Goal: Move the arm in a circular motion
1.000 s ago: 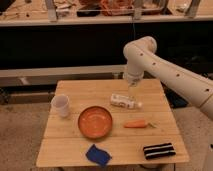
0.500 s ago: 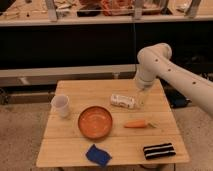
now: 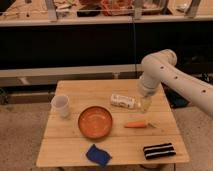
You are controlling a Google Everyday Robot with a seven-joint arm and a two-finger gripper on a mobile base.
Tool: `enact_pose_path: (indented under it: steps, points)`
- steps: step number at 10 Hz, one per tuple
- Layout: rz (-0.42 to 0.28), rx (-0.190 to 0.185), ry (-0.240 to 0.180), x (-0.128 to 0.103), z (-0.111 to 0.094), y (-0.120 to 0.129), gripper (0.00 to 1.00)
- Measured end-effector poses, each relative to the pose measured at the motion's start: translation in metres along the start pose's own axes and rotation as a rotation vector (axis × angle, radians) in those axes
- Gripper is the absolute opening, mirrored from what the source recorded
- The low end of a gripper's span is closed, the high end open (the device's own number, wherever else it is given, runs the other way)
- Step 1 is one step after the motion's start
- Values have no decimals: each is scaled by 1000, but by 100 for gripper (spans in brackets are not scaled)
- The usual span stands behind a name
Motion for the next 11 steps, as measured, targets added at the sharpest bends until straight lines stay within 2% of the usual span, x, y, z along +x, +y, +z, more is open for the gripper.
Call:
enact_pose_path:
  steps: [2,4,6,8,11]
  points:
    - [12,-3,-3,6,-1,16,80]
    - [7,-7,-15,0,-2,27,80]
    - [8,-12,-12,4,-4,50,80]
    - [9,-13,-16,3,-3,57,80]
    - [-31,-25,-21,-22,-3,64,80]
